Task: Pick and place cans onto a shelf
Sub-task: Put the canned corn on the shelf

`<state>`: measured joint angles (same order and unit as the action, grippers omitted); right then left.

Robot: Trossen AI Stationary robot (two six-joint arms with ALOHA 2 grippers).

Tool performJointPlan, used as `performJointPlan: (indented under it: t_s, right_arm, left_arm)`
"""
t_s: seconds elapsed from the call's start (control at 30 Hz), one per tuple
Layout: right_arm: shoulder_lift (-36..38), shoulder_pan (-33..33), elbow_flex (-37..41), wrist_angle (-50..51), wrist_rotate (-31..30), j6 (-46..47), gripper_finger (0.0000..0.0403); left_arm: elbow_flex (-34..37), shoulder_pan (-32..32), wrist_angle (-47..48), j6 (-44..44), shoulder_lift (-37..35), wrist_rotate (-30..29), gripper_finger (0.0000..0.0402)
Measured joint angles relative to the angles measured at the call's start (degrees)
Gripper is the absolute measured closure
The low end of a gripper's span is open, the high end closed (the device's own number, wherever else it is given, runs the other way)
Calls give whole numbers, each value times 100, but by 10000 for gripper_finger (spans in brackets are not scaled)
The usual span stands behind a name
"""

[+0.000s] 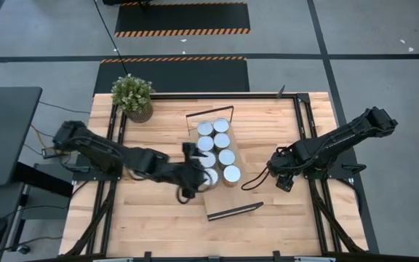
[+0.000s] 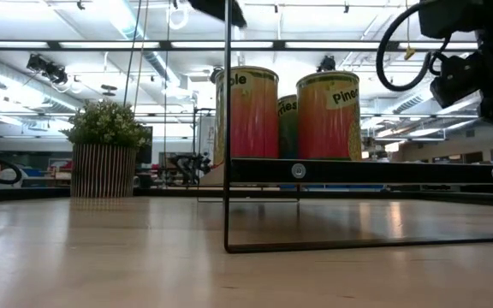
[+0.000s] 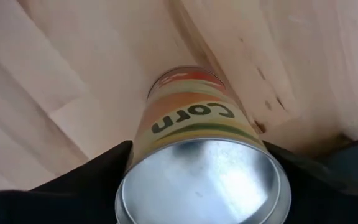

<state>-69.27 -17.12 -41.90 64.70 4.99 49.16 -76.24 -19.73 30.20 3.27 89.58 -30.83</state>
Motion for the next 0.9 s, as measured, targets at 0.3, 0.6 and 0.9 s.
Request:
performJointPlan:
  t_s: [0.3,0.6,0.9]
  right_arm:
    - [-46,-216,-825,-57,-572,-556,82]
    - [-792,-554,-2297,-57,-1103,-1564,80]
    - [-1885,-638,-3375,64,-795,-2611,80]
  left_arm:
    - [544,2,-471,-152,-1078,48,6]
    - [552,31,-834,-155,-1362,107,6]
    - [552,82,-784,-296,-1355,106,6]
